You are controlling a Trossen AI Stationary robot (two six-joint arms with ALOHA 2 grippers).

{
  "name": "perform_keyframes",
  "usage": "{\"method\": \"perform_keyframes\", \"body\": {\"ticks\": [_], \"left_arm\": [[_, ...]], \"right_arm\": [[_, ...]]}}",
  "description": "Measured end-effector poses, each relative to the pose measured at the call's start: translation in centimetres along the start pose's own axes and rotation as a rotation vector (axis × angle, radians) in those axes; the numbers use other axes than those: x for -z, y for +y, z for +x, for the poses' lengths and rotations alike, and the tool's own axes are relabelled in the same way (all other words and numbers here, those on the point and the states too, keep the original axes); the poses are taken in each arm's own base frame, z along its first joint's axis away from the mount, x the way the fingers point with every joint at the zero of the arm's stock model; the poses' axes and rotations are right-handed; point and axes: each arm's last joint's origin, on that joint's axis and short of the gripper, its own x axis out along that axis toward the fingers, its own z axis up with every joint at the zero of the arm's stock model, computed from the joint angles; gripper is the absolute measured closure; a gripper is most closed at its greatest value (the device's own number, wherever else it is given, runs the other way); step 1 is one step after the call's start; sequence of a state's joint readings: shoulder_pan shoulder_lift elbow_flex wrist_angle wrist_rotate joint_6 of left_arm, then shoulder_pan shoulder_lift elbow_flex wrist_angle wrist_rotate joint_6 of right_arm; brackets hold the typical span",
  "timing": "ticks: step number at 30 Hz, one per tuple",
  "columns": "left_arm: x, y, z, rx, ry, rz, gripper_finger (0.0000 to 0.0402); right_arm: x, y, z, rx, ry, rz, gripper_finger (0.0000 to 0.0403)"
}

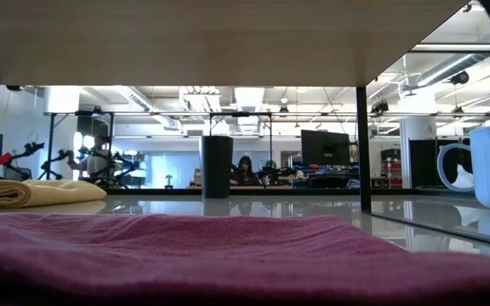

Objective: Stack small to large cups/mugs on shelf
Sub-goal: Put the black cup on the shelf

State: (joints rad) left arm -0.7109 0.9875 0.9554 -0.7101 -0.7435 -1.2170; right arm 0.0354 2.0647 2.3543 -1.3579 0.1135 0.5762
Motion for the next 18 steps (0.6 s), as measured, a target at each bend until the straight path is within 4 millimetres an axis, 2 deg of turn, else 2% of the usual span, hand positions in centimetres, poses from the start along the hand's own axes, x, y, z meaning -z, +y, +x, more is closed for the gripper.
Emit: {"method": "perform_keyframes", "body": {"ticks": [5,11,14,18], "left_arm": [[-1.6,1.5,-1.6,0.015,-0.031,-0.044,0.0272],[-2.9,2.6,-3.2,0.048,-0.086,0.041,0.0271],[-3.4,3.8,-3.9,0.015,-0.110,0.081,0.0271],[-3.9,5.9,-5.0,-0.048,-0.101,0.122,0.0271]], "right_arm": [[-3.4,-6.2,1.0,0.013,0.015,0.107,0.0241],[-5.9,-12.0,2.3,0.081,-0.013,0.231,0.0232],[-7.1,-14.5,3.2,0.095,-0.048,0.328,0.0226],[-7.7,-15.6,4.5,0.072,-0.048,0.395,0.0219]]}}
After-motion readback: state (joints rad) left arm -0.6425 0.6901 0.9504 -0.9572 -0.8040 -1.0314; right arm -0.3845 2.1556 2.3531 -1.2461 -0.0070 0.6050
